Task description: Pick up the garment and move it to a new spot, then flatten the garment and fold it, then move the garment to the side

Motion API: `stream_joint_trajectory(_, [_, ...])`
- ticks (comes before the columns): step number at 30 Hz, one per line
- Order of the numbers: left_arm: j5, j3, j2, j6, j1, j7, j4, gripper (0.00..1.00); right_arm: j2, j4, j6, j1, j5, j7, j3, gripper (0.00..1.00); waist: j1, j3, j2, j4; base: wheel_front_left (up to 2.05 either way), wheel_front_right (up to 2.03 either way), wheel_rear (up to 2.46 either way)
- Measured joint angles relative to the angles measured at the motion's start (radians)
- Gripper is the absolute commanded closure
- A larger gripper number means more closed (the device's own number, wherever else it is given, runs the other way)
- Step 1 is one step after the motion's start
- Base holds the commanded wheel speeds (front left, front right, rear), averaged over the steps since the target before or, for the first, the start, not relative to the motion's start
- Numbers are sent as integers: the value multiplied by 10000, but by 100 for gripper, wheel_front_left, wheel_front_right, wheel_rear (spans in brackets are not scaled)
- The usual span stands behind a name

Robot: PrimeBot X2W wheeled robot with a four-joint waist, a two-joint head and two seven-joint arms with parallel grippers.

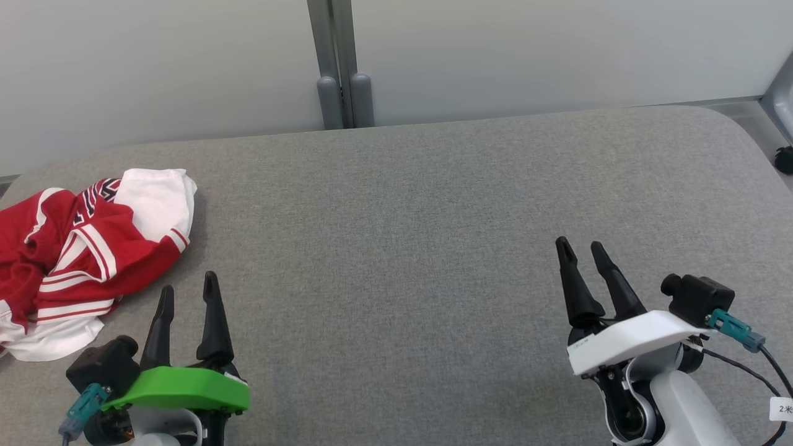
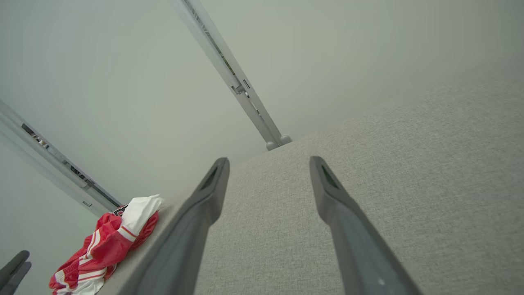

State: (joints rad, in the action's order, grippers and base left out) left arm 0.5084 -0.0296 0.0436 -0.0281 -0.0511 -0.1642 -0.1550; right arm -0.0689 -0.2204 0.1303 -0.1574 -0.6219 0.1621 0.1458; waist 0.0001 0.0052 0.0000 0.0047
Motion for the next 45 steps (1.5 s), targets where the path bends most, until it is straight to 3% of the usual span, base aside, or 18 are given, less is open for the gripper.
stream_joint_trajectory(45, [-3218,-380,25,387,89,-926,238,0,113,-395,2,-326,2991,947,437,0,0,49,0,31,0,0,0])
